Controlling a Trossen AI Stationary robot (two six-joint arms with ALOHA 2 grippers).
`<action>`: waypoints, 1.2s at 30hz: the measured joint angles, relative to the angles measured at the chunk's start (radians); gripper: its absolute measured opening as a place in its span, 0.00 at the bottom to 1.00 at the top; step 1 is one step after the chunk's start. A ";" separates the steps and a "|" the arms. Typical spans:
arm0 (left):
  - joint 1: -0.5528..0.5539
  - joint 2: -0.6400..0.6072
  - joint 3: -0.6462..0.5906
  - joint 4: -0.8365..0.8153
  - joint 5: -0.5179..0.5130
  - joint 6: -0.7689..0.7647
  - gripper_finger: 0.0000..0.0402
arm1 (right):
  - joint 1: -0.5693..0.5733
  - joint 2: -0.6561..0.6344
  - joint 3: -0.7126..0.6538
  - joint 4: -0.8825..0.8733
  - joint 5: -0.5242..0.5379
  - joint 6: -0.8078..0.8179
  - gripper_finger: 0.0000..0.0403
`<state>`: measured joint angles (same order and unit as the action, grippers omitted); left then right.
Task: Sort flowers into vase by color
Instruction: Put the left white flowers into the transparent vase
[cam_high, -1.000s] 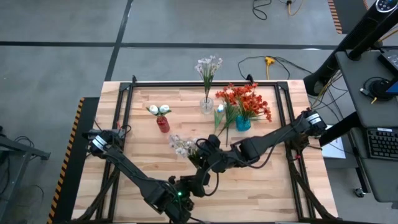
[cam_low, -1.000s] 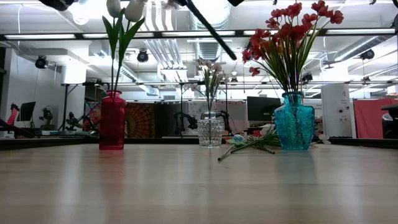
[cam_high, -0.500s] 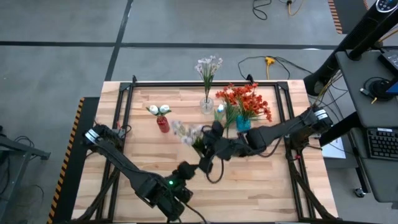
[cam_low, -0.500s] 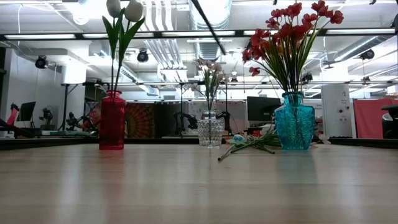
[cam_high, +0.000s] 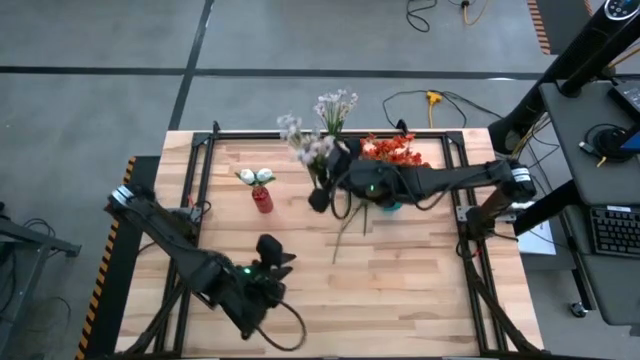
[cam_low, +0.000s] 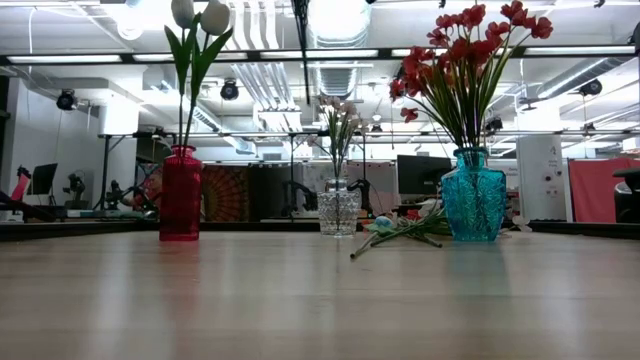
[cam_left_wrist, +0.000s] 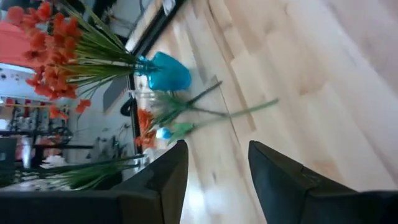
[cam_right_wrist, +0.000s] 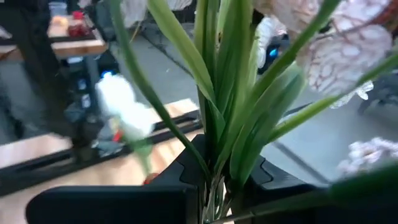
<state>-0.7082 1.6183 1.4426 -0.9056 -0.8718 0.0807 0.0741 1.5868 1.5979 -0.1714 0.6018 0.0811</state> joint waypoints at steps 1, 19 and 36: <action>0.000 -0.042 -0.056 0.062 0.009 0.014 0.37 | -0.014 0.000 -0.003 0.012 -0.001 -0.022 0.09; 0.163 -0.931 -0.951 1.193 0.338 0.496 0.24 | -0.142 -0.043 -0.372 0.416 0.005 -0.198 0.09; 0.309 -1.038 -0.894 1.004 0.338 0.543 0.24 | -0.241 -0.061 -0.427 0.574 0.029 -0.207 0.09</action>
<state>-0.3991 0.5808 0.5481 0.0983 -0.5335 0.6239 -0.1672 1.5253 1.1709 0.4031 0.6308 -0.1264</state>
